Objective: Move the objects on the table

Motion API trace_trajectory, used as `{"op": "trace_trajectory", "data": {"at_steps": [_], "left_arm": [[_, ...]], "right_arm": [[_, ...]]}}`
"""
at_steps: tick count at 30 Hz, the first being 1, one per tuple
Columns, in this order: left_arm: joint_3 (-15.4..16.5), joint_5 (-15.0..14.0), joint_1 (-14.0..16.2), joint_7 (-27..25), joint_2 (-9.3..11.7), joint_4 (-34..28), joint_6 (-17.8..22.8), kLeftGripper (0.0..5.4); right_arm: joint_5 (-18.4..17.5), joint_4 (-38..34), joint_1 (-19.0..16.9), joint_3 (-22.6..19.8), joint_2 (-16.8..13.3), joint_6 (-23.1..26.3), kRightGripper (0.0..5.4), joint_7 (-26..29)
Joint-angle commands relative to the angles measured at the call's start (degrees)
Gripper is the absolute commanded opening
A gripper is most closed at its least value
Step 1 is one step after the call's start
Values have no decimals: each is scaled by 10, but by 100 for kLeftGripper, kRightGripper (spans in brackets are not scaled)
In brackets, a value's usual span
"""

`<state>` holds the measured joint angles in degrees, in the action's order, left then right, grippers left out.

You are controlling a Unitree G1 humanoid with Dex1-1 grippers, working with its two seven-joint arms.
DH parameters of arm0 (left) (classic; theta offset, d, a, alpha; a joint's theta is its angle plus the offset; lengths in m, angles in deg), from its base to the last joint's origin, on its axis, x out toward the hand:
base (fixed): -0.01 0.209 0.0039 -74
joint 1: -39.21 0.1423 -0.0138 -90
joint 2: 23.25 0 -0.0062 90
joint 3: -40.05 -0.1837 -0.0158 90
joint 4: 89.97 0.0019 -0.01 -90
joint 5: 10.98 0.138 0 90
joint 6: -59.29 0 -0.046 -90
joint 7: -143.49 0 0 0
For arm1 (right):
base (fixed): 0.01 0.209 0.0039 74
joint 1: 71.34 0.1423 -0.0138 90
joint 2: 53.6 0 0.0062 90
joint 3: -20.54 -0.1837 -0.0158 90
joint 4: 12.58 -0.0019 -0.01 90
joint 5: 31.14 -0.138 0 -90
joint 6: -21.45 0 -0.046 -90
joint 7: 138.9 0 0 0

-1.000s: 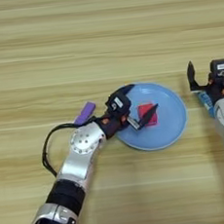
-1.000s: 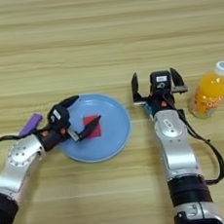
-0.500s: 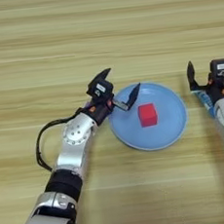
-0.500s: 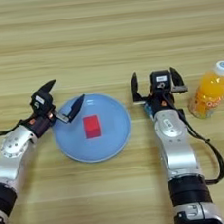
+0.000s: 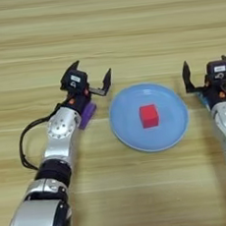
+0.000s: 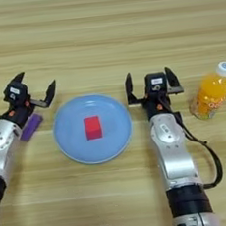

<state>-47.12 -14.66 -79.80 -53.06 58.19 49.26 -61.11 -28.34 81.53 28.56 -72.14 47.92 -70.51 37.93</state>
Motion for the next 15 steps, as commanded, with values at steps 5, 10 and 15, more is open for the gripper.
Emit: {"op": "trace_trajectory", "data": {"at_steps": [5,10,15], "left_arm": [[40,3,-59,50,39,118,-32,538],[51,5,-71,77,41,151,-40,538],[59,7,-77,108,42,170,-31,538]], "right_arm": [[5,-26,-27,36,17,1,540,16],[5,-52,-54,66,25,-1,540,33],[-1,-60,-71,94,39,3,540,48]]}}
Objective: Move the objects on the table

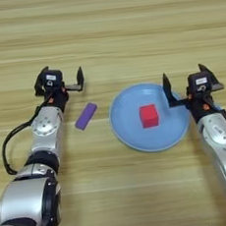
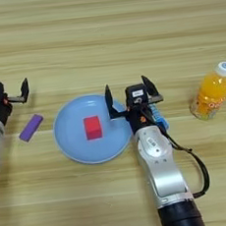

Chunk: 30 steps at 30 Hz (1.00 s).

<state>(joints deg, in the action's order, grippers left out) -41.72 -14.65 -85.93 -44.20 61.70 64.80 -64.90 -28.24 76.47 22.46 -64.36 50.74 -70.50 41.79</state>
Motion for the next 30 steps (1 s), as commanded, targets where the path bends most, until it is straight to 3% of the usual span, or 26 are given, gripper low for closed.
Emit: {"op": "trace_trajectory", "data": {"at_steps": [1,11,19,30], "left_arm": [[8,5,-17,22,7,17,10,538],[15,12,-19,45,8,24,10,538],[15,16,-18,46,6,23,7,538],[14,15,-18,45,5,22,6,538]], "right_arm": [[-4,-9,-12,20,14,4,540,13],[-24,8,-22,51,43,-4,540,39],[-12,29,-35,97,58,-2,540,51],[-6,78,-22,93,55,-3,540,45]]}}
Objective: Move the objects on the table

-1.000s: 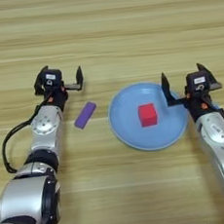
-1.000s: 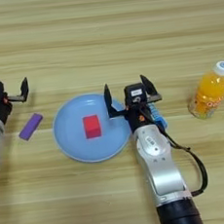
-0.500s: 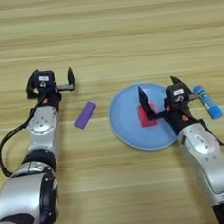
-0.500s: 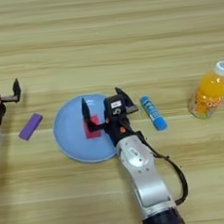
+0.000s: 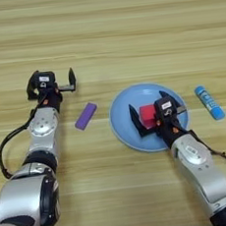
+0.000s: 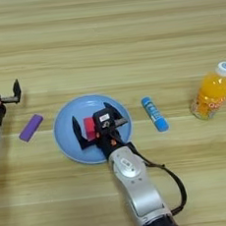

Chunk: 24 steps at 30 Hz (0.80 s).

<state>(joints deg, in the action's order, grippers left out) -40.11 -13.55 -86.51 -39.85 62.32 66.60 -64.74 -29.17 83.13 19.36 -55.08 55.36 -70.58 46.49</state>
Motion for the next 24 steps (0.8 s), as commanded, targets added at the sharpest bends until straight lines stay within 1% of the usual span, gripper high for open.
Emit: {"op": "trace_trajectory", "data": {"at_steps": [1,15,21,22,24], "left_arm": [[-2,5,-12,2,-2,4,4,538],[-2,4,-11,1,-1,3,3,540],[-1,4,-12,2,-1,3,2,540],[-1,4,-12,2,0,3,2,540],[-1,4,-12,2,0,3,2,540]], "right_arm": [[4,15,9,1,9,-3,540,-1],[8,34,13,1,8,-1,537,0],[9,38,14,0,8,0,479,0],[9,38,14,0,8,1,459,0],[10,39,14,1,7,1,446,0]]}}
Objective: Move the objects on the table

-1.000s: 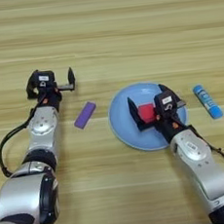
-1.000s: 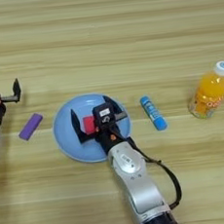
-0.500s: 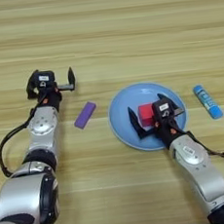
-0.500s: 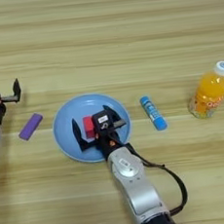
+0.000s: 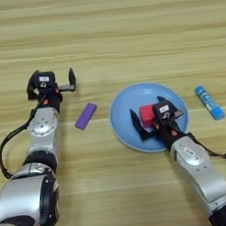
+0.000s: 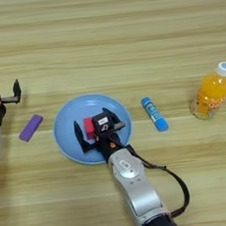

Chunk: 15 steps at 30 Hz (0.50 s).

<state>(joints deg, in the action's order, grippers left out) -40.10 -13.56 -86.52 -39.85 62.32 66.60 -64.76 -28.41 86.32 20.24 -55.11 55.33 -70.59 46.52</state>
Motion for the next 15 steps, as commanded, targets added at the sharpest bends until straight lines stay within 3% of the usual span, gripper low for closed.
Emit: {"op": "trace_trajectory", "data": {"at_steps": [1,15], "left_arm": [[-1,4,-12,2,0,3,2,540],[0,4,-12,3,2,3,1,540]], "right_arm": [[3,7,6,1,8,1,431,0],[2,10,6,3,7,2,287,4]]}}
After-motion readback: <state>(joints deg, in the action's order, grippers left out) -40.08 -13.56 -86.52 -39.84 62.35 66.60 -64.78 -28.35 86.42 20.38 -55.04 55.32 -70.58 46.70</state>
